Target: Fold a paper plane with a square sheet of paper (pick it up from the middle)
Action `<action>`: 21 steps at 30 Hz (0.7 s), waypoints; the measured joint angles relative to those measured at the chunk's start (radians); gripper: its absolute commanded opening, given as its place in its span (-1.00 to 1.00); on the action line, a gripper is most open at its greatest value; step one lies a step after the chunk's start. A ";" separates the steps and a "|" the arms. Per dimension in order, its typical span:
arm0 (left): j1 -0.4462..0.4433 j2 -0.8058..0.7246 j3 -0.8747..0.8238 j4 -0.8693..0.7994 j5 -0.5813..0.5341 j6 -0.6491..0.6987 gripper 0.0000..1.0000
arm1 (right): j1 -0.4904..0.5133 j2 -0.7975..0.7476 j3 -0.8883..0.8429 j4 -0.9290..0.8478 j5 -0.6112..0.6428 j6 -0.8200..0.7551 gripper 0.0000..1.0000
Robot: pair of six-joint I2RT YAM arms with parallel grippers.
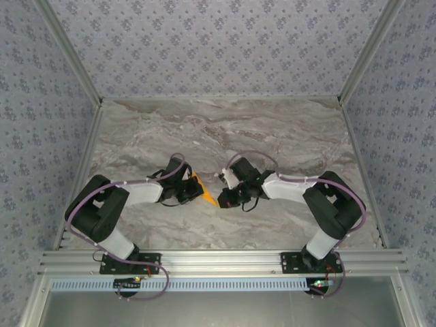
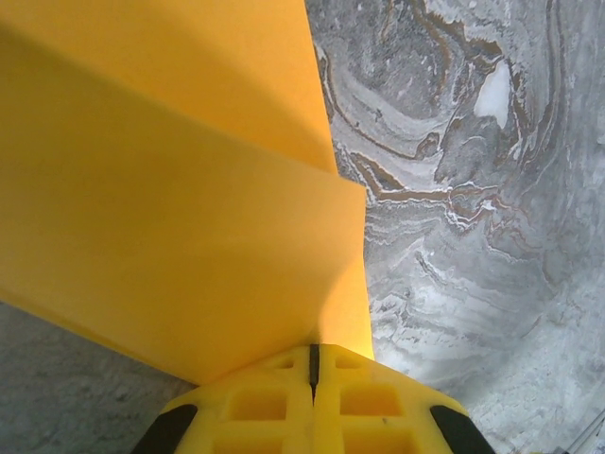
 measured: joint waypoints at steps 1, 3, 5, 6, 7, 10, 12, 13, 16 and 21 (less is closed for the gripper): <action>0.000 0.000 0.000 0.000 0.000 0.003 -1.00 | 0.000 0.008 0.020 0.003 0.003 0.004 -1.00; 0.000 0.000 0.000 0.000 0.001 0.004 -1.00 | 0.003 0.038 0.064 0.009 0.006 0.008 -1.00; 0.000 0.000 0.000 0.001 0.001 0.009 -1.00 | 0.005 0.084 0.106 0.019 0.006 0.008 -1.00; 0.000 0.000 0.000 0.001 0.001 0.011 -1.00 | 0.006 0.104 0.120 0.024 0.006 0.008 -1.00; 0.000 0.000 0.000 0.002 0.002 0.014 -1.00 | 0.008 0.127 0.131 0.029 0.005 0.008 -1.00; 0.000 0.000 0.000 0.004 0.004 0.026 -1.00 | 0.012 0.171 0.143 0.032 -0.003 0.008 -1.00; 0.000 0.000 0.000 0.006 0.005 0.035 -1.00 | 0.014 0.192 0.148 0.029 -0.003 0.008 -1.00; 0.000 0.000 0.000 0.007 0.007 0.042 -1.00 | 0.014 0.201 0.150 0.029 -0.003 0.008 -1.00; 0.001 0.000 0.001 0.006 0.011 0.064 -1.00 | 0.015 0.214 0.152 0.028 -0.002 0.008 -1.00; 0.003 -0.026 0.029 -0.053 -0.016 0.150 -0.77 | 0.015 0.214 0.152 0.025 0.006 0.003 -1.00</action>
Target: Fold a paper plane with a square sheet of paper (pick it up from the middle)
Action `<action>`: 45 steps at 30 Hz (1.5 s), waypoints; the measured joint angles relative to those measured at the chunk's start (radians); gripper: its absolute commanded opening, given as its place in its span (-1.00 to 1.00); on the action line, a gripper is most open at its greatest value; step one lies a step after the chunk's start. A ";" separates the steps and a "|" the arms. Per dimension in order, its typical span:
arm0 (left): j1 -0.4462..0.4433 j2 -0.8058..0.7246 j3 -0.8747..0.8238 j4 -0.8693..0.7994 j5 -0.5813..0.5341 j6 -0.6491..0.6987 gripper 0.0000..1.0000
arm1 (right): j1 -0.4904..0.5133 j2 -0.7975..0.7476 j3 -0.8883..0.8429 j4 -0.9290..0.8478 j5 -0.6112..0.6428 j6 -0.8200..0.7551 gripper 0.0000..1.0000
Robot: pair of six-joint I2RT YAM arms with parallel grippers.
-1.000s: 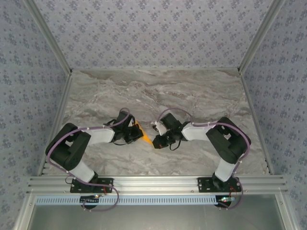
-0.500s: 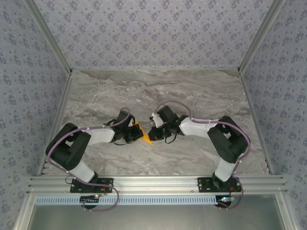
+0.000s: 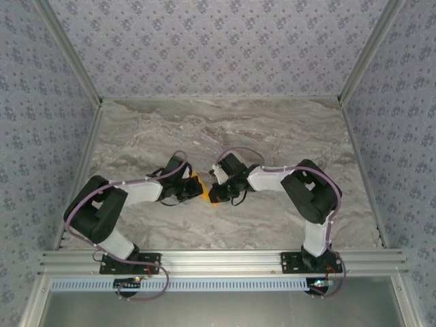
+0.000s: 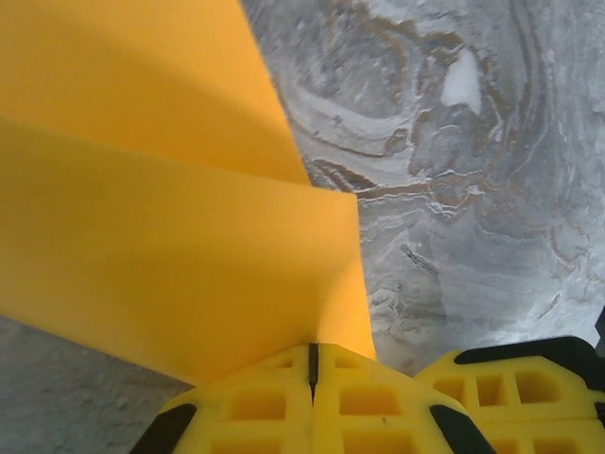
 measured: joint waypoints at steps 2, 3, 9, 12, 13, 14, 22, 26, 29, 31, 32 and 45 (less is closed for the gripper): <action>0.006 -0.036 0.014 -0.030 -0.021 0.041 -0.71 | 0.000 0.000 -0.001 0.000 0.002 0.000 -1.00; 0.011 -0.055 0.019 -0.034 -0.030 0.063 -0.69 | 0.000 0.000 -0.003 0.002 0.002 -0.001 -1.00; 0.048 -0.103 0.024 -0.037 -0.052 0.131 -0.67 | 0.000 -0.001 -0.007 0.008 0.002 -0.001 -1.00; 0.058 -0.101 0.024 -0.036 -0.056 0.142 -0.68 | -0.001 -0.001 -0.007 0.008 0.002 -0.001 -1.00; 0.059 -0.098 0.024 -0.034 -0.057 0.147 -0.69 | -0.001 -0.001 -0.007 0.008 0.002 -0.003 -1.00; 0.062 -0.092 0.024 -0.031 -0.059 0.150 -0.69 | -0.001 -0.001 -0.007 0.008 0.002 -0.003 -1.00; 0.090 -0.022 0.020 -0.010 -0.059 0.185 -0.73 | -0.001 -0.001 -0.008 0.008 0.002 -0.004 -1.00; 0.101 0.002 0.017 0.009 -0.058 0.202 -0.74 | -0.001 -0.001 -0.010 0.008 -0.001 -0.004 -1.00; 0.105 0.014 0.015 0.026 -0.057 0.212 -0.74 | -0.001 -0.001 -0.010 0.009 -0.001 -0.004 -1.00; 0.109 0.018 0.009 0.034 -0.055 0.220 -0.75 | -0.001 -0.001 -0.011 0.009 -0.002 -0.004 -1.00; 0.113 0.022 0.005 0.039 -0.054 0.220 -0.76 | -0.001 -0.001 -0.011 0.010 -0.002 -0.005 -1.00; 0.160 0.035 -0.051 0.137 0.019 0.231 -0.78 | -0.010 -0.017 -0.063 0.078 -0.012 -0.024 -1.00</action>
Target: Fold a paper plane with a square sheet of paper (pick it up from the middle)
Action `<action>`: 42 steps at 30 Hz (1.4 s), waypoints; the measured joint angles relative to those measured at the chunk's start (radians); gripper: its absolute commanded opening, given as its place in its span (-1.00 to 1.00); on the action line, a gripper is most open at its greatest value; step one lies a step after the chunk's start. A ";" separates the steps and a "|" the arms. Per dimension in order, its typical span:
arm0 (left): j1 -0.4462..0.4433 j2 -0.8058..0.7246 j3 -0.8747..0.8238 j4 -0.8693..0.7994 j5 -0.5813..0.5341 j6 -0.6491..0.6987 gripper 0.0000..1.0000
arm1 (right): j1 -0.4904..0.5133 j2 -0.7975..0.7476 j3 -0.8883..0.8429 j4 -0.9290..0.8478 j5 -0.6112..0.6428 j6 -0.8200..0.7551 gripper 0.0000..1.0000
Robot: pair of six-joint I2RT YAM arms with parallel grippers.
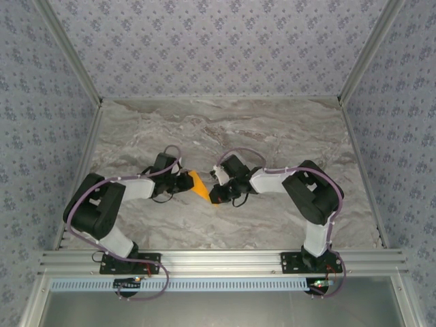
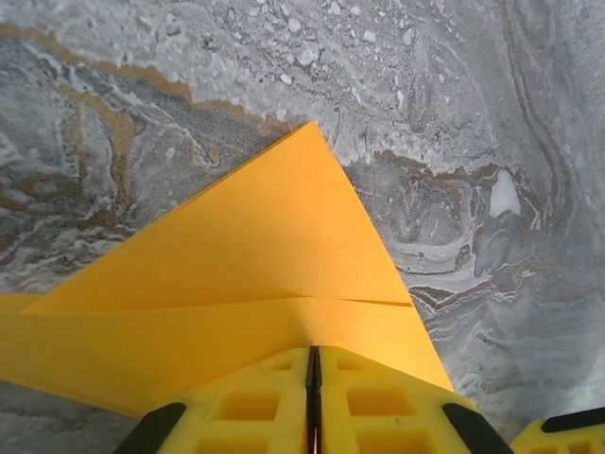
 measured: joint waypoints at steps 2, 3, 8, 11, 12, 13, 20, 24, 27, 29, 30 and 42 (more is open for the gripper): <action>0.019 0.000 -0.008 0.010 0.023 0.000 -0.78 | -0.001 -0.004 -0.011 0.017 -0.002 -0.003 -1.00; 0.033 0.000 -0.010 0.013 0.030 -0.001 -0.78 | -0.001 -0.005 -0.016 0.023 -0.003 -0.003 -1.00; 0.124 0.000 -0.028 0.042 0.063 -0.015 -0.79 | -0.003 -0.007 -0.028 0.045 -0.007 -0.003 -1.00; 0.184 0.000 -0.053 0.088 0.095 -0.040 -0.80 | -0.006 -0.009 -0.035 0.052 -0.013 -0.003 -1.00; 0.203 0.000 -0.059 0.099 0.105 -0.048 -0.81 | -0.007 -0.009 -0.038 0.055 -0.016 -0.003 -1.00; 0.224 0.000 -0.063 0.106 0.111 -0.055 -0.81 | -0.007 -0.010 -0.040 0.058 -0.018 -0.003 -1.00; 0.331 -0.023 -0.065 0.085 0.099 -0.068 -0.81 | -0.008 -0.018 -0.051 0.058 -0.024 -0.003 -1.00; 0.331 -0.124 -0.067 0.039 0.068 -0.074 -0.80 | -0.008 -0.018 -0.051 0.058 -0.024 -0.002 -1.00; 0.277 -0.237 -0.081 0.027 0.044 -0.093 -0.79 | -0.008 -0.018 -0.050 0.056 -0.024 -0.002 -1.00; 0.210 -0.300 -0.099 0.029 0.035 -0.113 -0.79 | -0.008 -0.018 -0.050 0.056 -0.023 0.002 -1.00; 0.179 -0.315 -0.107 0.031 0.031 -0.122 -0.79 | -0.008 -0.018 -0.050 0.056 -0.023 0.002 -1.00; -0.144 -0.131 -0.127 0.114 0.018 -0.181 -0.87 | -0.008 -0.017 -0.044 0.042 -0.023 0.005 -1.00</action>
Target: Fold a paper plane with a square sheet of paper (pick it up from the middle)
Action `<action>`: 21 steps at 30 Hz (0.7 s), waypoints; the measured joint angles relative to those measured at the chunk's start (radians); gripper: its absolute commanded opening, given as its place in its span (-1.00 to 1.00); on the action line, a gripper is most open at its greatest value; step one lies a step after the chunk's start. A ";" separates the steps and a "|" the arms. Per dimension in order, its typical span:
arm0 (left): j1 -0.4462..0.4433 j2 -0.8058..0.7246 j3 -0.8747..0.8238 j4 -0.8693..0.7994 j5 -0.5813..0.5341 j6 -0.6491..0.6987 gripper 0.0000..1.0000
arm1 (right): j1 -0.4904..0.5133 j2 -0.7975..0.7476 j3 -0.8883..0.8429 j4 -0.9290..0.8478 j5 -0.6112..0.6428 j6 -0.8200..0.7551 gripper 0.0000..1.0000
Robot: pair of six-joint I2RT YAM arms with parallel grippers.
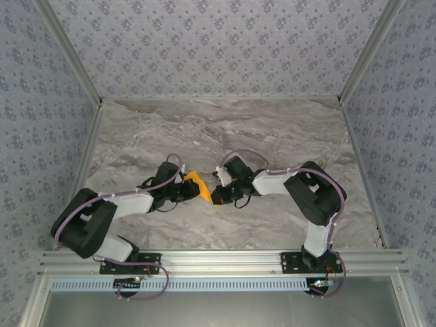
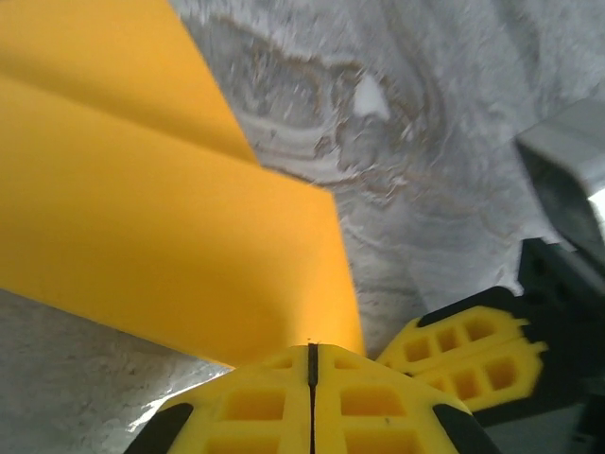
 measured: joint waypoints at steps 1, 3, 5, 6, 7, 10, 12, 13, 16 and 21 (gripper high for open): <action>-0.003 0.023 0.003 0.013 0.003 -0.001 -0.87 | 0.000 0.000 0.000 0.000 0.000 0.000 -1.00; -0.008 0.067 0.016 0.029 0.008 -0.007 -0.87 | 0.000 0.000 0.000 0.000 0.000 0.000 -1.00; -0.009 0.095 0.029 0.039 0.010 -0.009 -0.89 | 0.000 0.000 0.000 -0.001 0.000 0.000 -1.00; -0.009 0.103 0.036 0.042 0.010 -0.008 -0.89 | 0.000 0.000 0.000 -0.002 0.000 0.000 -1.00; -0.009 0.106 0.040 0.041 0.008 -0.008 -0.89 | 0.000 0.000 0.000 -0.002 0.000 0.000 -1.00; -0.007 0.106 0.048 0.040 -0.014 -0.006 -0.90 | 0.000 0.000 0.000 -0.003 0.000 0.000 -1.00; 0.002 0.107 0.049 0.036 -0.029 -0.004 -0.90 | 0.000 0.000 0.000 -0.004 0.000 0.000 -1.00; 0.010 0.107 0.049 0.035 -0.033 -0.003 -0.90 | 0.000 0.000 0.000 -0.004 0.000 0.000 -1.00; 0.050 0.107 0.049 0.027 -0.042 0.005 -0.91 | 0.000 0.000 0.000 -0.004 0.000 0.000 -1.00; 0.153 0.108 0.049 0.013 -0.014 0.030 -0.91 | 0.000 0.000 0.000 -0.005 0.000 0.000 -1.00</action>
